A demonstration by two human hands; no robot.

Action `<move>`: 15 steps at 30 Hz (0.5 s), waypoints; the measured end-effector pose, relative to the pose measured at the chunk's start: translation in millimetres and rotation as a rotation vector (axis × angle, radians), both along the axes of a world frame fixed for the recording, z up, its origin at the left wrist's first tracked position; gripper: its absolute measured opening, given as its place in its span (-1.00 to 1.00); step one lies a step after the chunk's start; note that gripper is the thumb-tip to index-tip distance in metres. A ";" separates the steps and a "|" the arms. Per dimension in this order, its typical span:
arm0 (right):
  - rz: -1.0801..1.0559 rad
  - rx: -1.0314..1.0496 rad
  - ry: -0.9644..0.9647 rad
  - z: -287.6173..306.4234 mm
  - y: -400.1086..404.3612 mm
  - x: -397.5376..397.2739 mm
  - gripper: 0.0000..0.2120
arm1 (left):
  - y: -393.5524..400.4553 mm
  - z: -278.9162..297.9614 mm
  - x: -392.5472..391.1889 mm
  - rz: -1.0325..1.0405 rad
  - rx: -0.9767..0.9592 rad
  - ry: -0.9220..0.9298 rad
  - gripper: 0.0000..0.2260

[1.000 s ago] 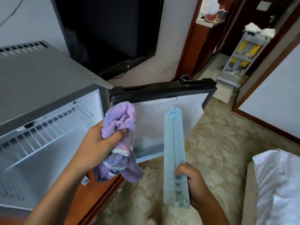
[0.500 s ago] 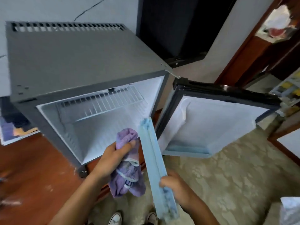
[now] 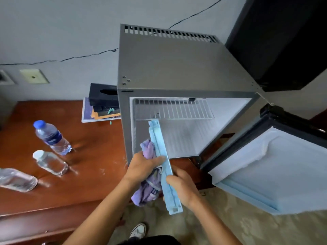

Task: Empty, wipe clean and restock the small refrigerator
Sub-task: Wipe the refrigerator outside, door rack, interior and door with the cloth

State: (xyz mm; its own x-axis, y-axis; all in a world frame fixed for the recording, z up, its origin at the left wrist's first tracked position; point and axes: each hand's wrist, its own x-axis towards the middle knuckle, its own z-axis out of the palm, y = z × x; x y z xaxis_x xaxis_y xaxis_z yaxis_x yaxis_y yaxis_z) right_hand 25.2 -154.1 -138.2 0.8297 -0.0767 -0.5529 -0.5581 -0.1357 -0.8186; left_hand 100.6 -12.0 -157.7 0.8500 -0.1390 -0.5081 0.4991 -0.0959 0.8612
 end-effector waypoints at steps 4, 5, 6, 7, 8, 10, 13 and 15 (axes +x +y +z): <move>-0.077 0.070 0.006 -1.2 -1.6 4.6 -0.66 | 4.3 -5.2 1.2 0.060 -0.022 -0.018 -0.86; -0.100 0.046 -0.001 -2.3 -5.3 5.4 -0.65 | 5.8 -5.6 0.9 0.084 -0.021 -0.020 -0.87; -0.111 0.005 -0.021 -5.3 -11.3 5.5 -0.62 | 7.5 -5.2 0.1 0.117 -0.033 -0.014 -0.87; -0.112 -0.024 -0.030 -6.0 -17.9 4.9 -0.61 | 9.1 -4.0 -0.9 0.150 -0.060 -0.005 -0.87; -0.103 -0.035 -0.031 -7.5 -25.1 4.1 -0.61 | 10.6 -2.6 -2.4 0.179 -0.092 0.004 -0.88; -0.076 -0.017 0.000 -6.9 -35.2 1.5 -0.68 | 12.7 -0.5 -7.0 0.208 -0.133 0.000 -0.87; -0.034 0.032 0.019 -7.0 -43.4 -8.5 -0.74 | 11.1 5.6 -21.1 0.202 -0.164 -0.028 -0.85; -0.003 0.072 0.009 -4.9 -47.3 -18.1 -0.67 | 10.9 8.9 -33.3 0.201 -0.204 -0.034 -0.86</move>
